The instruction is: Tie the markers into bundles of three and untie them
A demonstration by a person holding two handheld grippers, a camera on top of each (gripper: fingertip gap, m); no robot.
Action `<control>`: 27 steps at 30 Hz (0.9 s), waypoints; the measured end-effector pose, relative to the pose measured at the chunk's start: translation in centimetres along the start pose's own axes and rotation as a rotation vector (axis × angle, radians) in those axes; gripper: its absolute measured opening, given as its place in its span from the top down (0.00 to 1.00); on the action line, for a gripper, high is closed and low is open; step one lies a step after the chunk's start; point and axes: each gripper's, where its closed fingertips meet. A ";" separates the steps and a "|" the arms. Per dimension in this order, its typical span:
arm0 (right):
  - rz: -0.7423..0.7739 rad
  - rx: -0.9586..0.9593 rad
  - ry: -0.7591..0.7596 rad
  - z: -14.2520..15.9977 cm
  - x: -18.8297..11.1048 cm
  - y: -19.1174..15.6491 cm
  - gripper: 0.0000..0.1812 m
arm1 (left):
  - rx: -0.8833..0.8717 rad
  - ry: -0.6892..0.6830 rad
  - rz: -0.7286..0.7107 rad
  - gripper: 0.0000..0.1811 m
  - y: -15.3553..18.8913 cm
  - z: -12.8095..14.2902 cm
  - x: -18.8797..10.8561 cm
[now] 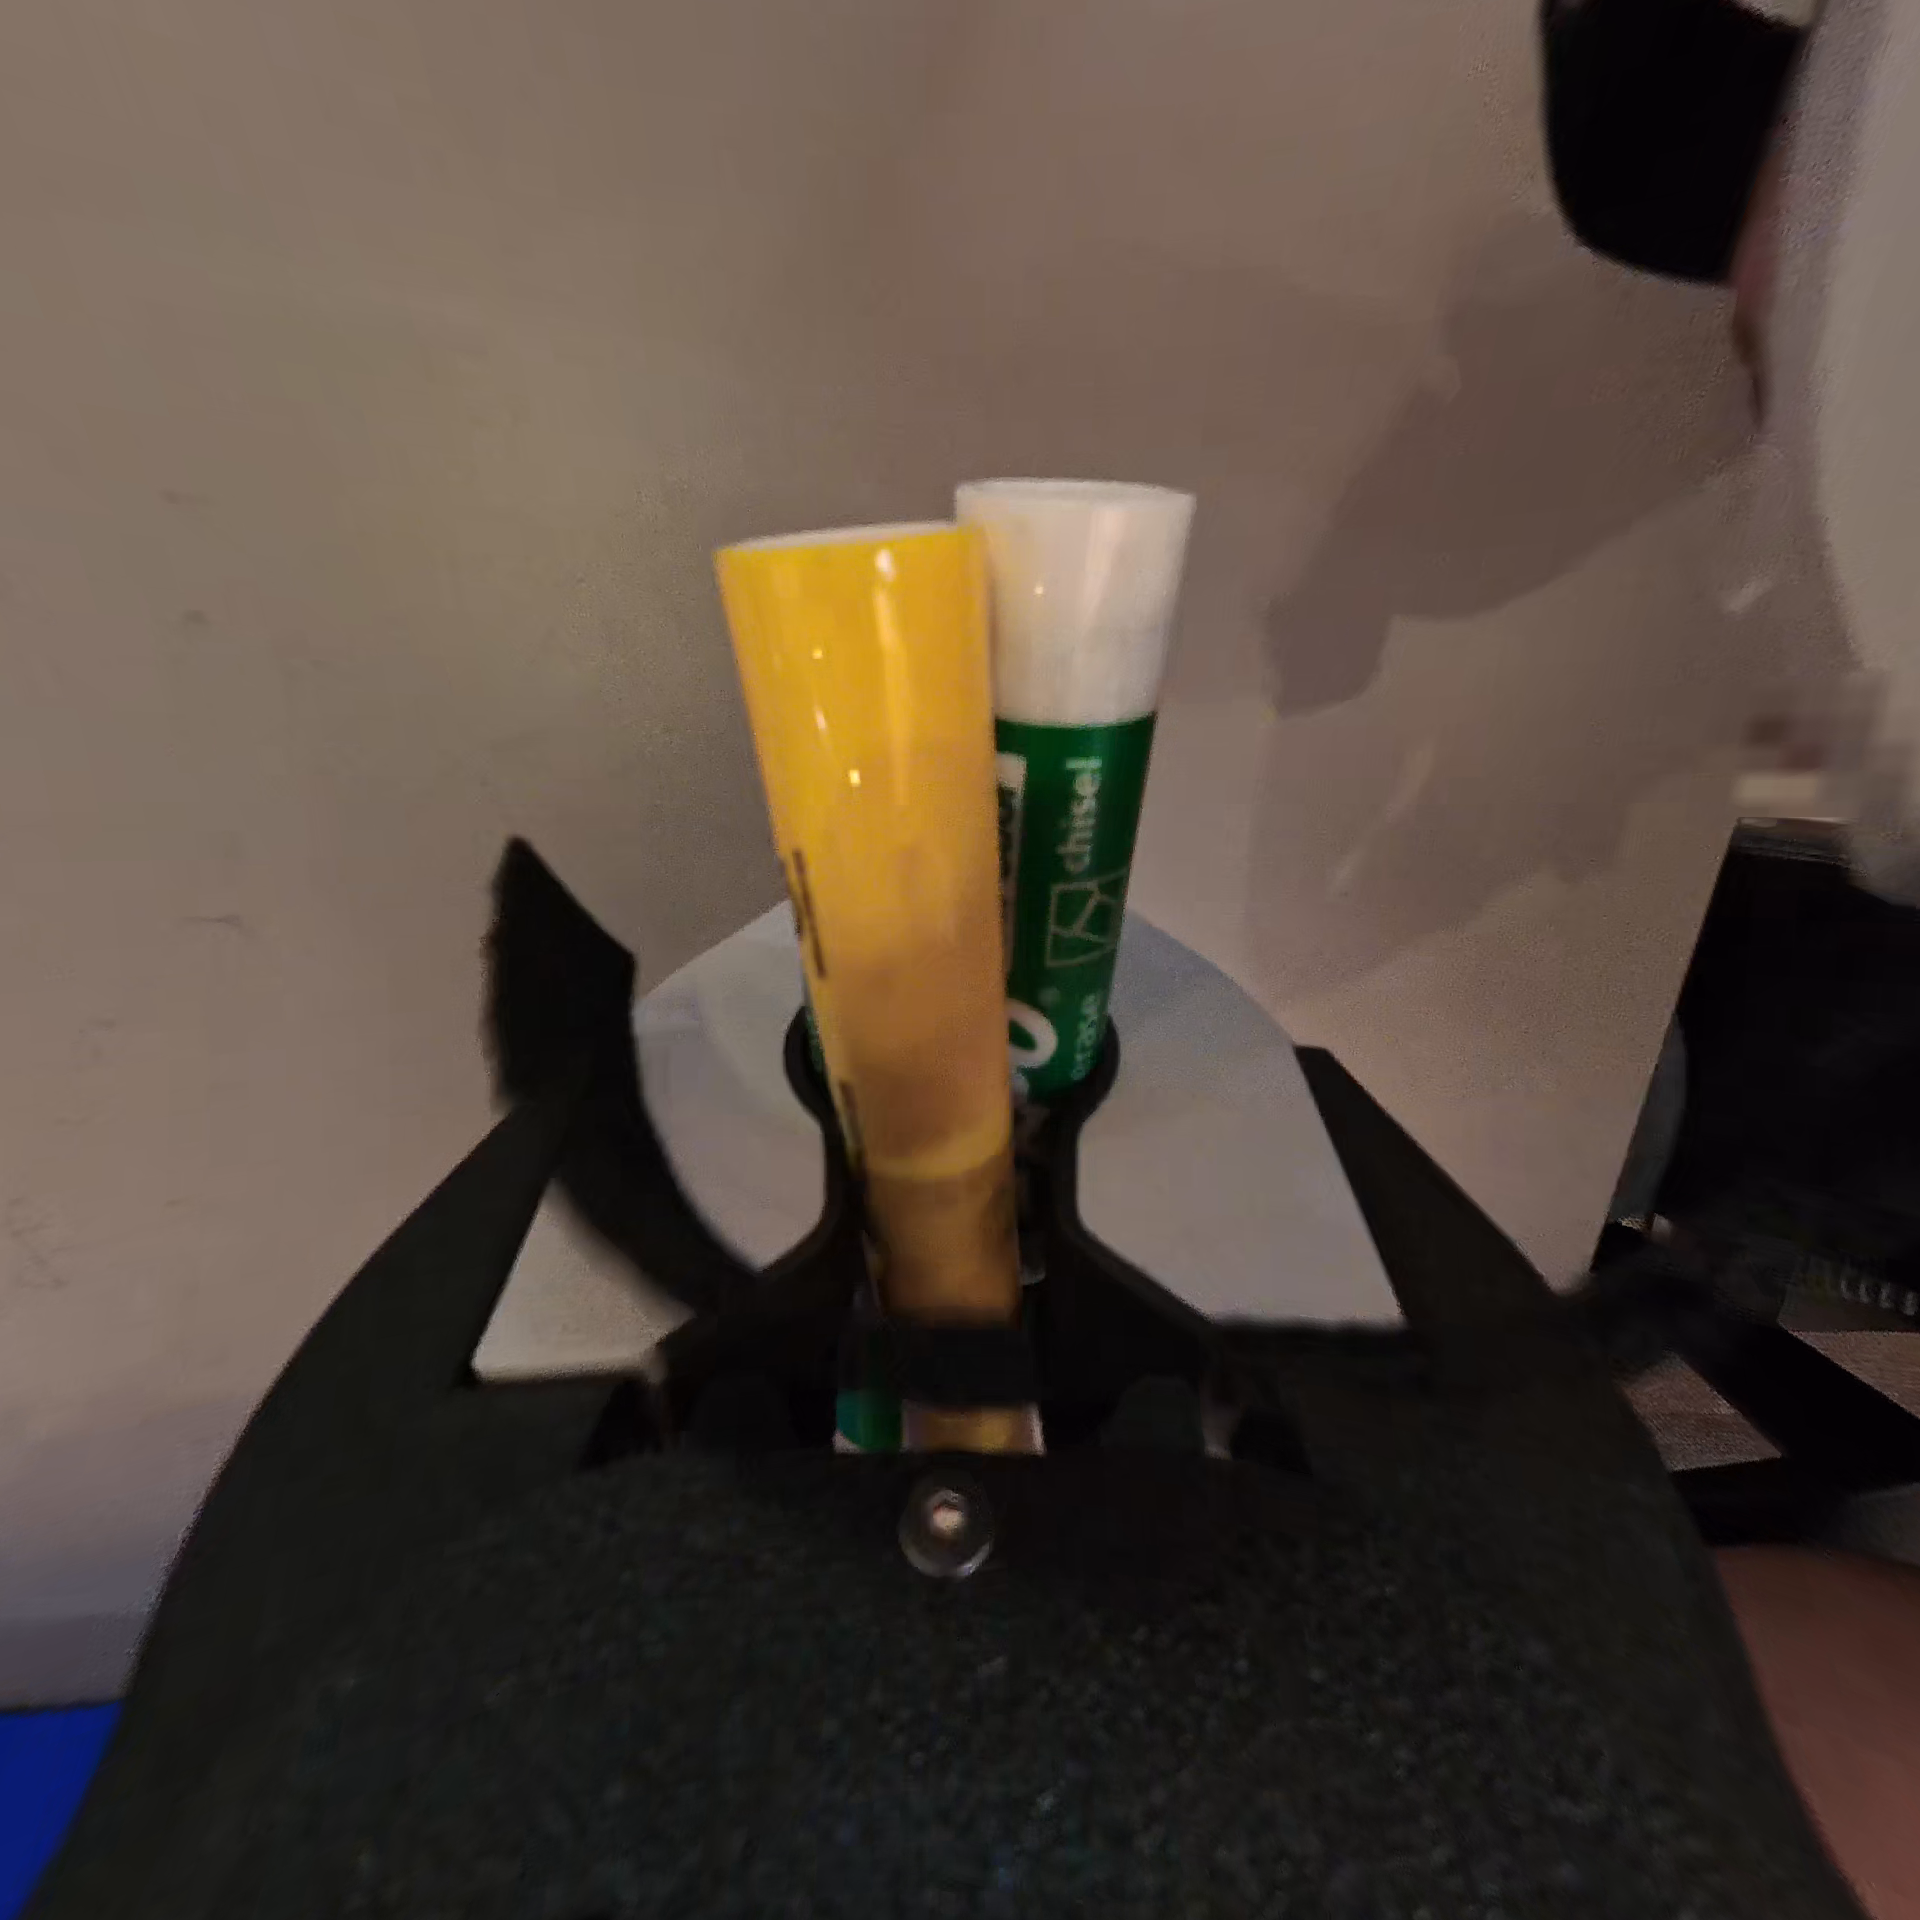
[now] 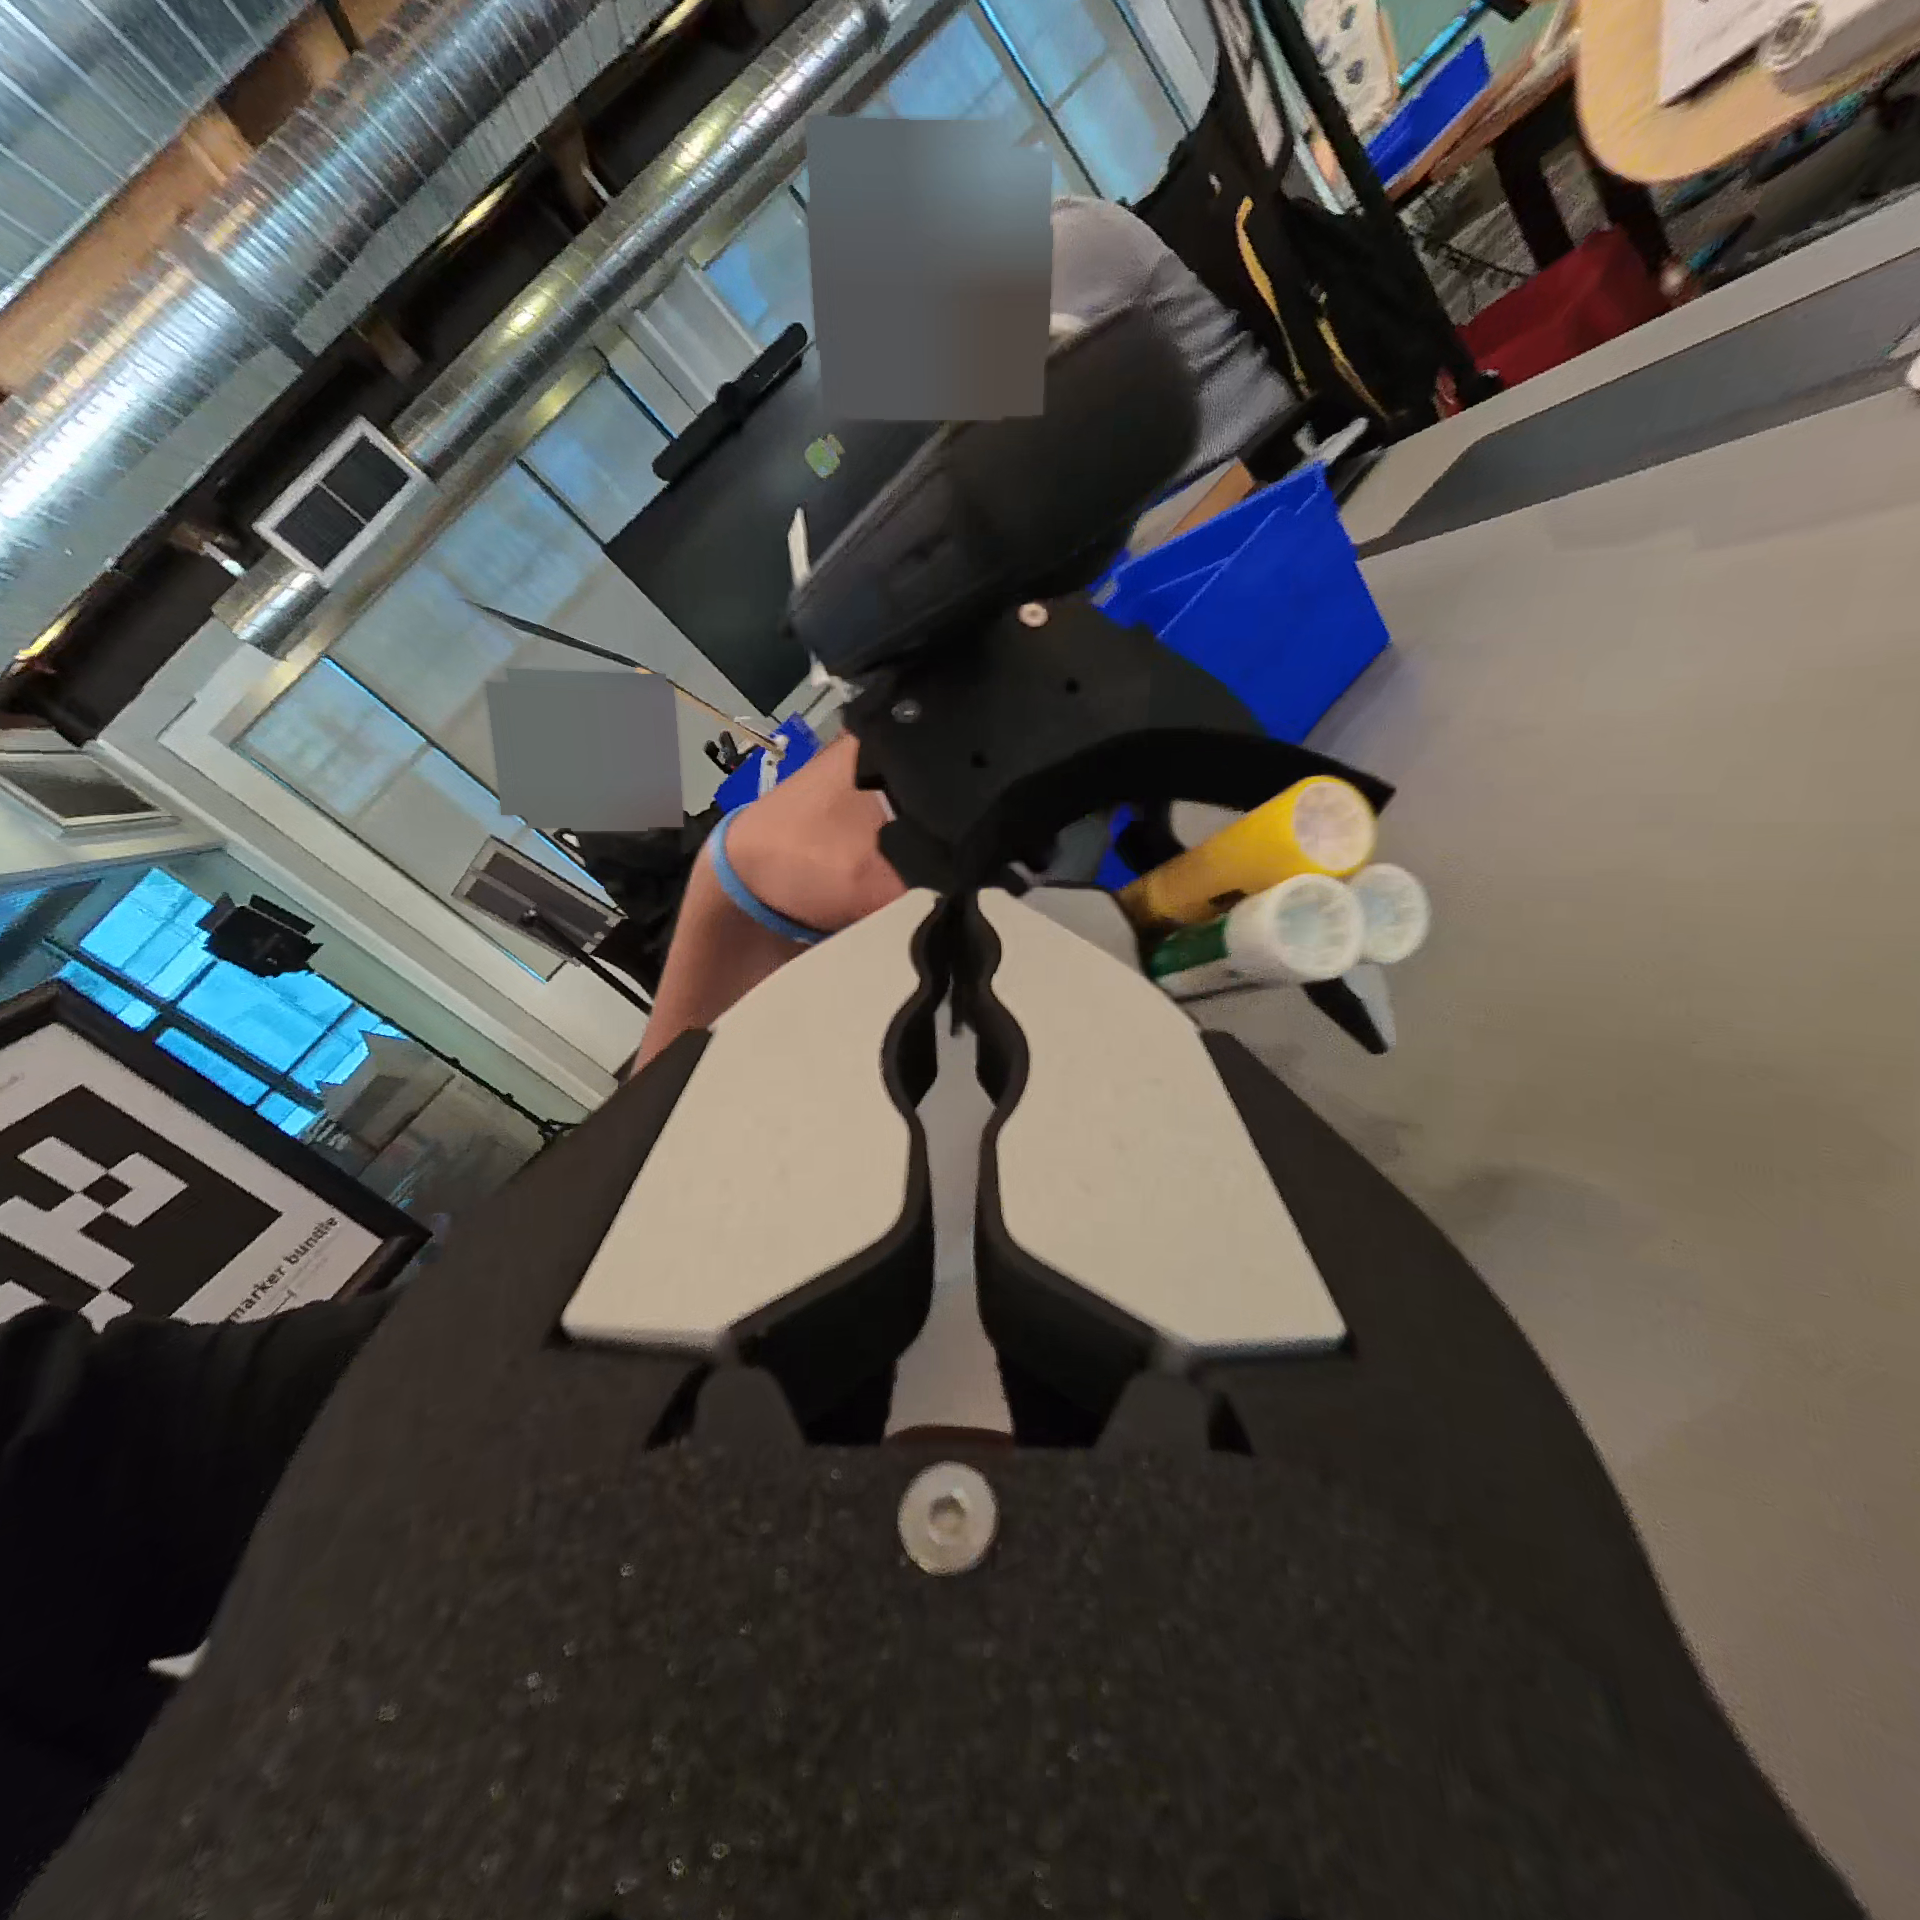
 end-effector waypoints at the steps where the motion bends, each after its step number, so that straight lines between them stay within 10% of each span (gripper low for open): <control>1: -0.012 0.001 0.013 0.0 -0.1 -0.3 0.99 | -0.002 0.001 0.004 0.78 0.0 0.0 0.0; 27: -0.023 0.220 -0.057 4.6 0.8 3.5 0.97 | 0.014 0.026 0.004 0.77 0.5 0.1 -0.9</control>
Point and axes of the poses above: each gripper's, where its closed fingertips meet, x out along the fingers, z out of its underside, y = z × x across the jaws, and after that the axes turned 15 degrees about z, right-handed
